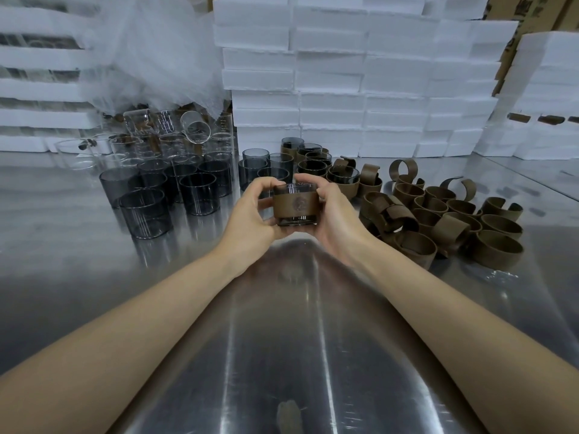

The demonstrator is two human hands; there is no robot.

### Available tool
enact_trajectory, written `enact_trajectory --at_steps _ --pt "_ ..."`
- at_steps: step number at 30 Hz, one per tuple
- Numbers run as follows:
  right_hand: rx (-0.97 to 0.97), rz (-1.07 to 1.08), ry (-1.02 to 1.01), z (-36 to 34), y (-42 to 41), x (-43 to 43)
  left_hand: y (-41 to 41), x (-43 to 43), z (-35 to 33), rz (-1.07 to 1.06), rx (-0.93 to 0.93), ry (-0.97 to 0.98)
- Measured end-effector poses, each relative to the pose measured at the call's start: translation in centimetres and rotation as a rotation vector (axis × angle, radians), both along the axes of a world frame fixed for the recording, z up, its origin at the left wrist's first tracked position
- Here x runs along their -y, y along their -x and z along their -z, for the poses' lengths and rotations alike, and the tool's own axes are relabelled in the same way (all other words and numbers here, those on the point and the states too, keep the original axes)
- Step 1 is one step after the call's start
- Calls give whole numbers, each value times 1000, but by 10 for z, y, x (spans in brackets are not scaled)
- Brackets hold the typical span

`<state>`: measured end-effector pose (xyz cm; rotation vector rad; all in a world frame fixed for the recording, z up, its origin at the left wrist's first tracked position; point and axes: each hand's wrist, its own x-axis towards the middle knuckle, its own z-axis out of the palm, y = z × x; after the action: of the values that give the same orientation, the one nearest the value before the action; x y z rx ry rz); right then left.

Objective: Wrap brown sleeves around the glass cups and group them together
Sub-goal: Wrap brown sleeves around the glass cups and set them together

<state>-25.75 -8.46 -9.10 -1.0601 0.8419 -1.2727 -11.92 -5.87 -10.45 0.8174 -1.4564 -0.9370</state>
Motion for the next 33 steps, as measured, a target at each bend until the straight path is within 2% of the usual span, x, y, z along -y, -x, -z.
enact_trajectory --at_steps 7,11,14,30,33 --pt "-8 -46 2 -2 4 -4 1 2 2 -25 -1 1" --pt "145 -163 -79 -1 7 -8 1 5 3 -99 2 35" --pt "187 -207 -76 0 10 -10 1 7 3 -128 -8 58" --pt "111 -243 35 -1 15 -12 -3 12 6 -169 152 129" --pt "-91 -186 102 2 13 -12 -3 10 6 -154 156 95"
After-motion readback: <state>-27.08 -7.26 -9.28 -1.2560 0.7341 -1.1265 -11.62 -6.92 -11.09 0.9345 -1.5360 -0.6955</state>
